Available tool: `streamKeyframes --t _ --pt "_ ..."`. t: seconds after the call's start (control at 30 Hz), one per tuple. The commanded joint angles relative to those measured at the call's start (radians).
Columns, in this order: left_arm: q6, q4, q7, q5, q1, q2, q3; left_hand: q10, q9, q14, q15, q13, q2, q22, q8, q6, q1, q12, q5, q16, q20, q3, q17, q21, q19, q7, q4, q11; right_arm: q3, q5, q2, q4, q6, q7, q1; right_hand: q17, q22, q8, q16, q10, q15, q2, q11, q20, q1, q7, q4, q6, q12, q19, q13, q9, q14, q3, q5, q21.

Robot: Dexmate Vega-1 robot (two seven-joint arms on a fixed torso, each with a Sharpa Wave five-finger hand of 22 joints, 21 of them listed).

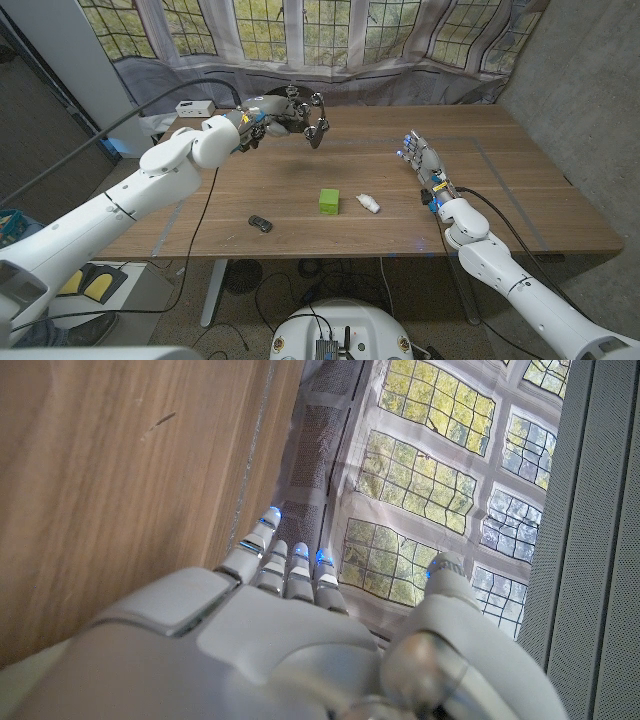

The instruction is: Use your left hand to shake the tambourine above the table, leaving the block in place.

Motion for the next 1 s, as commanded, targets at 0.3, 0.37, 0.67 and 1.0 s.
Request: streamKeyframes --t 0.3,0.37,0.67,1.0 --pt "-0.067 0.102 -0.017 0.034 -0.061 -0.013 0.075 0.006 0.004 0.071 -0.070 0.002 0.048 0.004 0.006 0.008 -0.035 -0.003 0.005 0.007 -0.008 0.048 0.004 0.008 0.004 0.004 0.041 0.000 -0.009 0.003 0.010 0.022 -0.011 0.005 0.018 0.003 0.004 -0.002 0.002 0.011 0.002 -0.002 0.000 0.002 0.011 0.000 0.003 0.005 0.000 0.009 0.006 0.004 0.006 -0.004 -0.001 0.002" --pt "-0.079 0.117 -0.014 0.044 -0.066 -0.016 0.084 0.006 0.004 0.068 -0.068 0.003 0.047 0.004 0.006 0.009 -0.035 -0.003 0.005 0.006 -0.008 0.048 0.004 0.008 0.004 0.004 0.040 0.001 -0.008 0.007 0.013 0.026 -0.013 0.005 0.020 0.003 0.004 -0.002 0.001 0.011 0.002 -0.001 0.000 0.001 0.011 0.000 0.002 0.005 0.000 0.010 0.006 0.004 0.005 -0.004 -0.001 0.002" --pt "-0.135 0.179 0.008 0.068 -0.083 -0.041 0.113 0.004 0.004 0.066 -0.069 0.004 0.047 0.004 0.006 0.010 -0.031 -0.005 0.004 0.007 -0.007 0.047 0.007 0.009 0.000 0.005 0.037 0.005 -0.014 0.008 0.022 0.056 -0.001 0.023 0.037 0.004 0.004 -0.002 0.001 0.011 0.002 -0.002 -0.001 0.001 0.011 -0.001 0.003 0.005 0.000 0.010 0.006 0.004 0.005 -0.004 -0.001 0.002" --pt "-0.205 0.228 0.060 0.132 -0.093 -0.055 0.144 0.005 0.004 0.065 -0.068 0.004 0.045 0.004 0.006 0.013 -0.027 -0.008 0.003 0.010 -0.006 0.045 0.009 0.011 -0.005 0.006 0.034 0.008 -0.015 0.009 0.026 0.065 -0.004 0.022 0.045 0.004 0.004 -0.002 0.001 0.012 0.002 -0.001 -0.001 0.002 0.011 0.000 0.003 0.005 0.000 0.010 0.006 0.004 0.005 -0.005 -0.001 0.001"
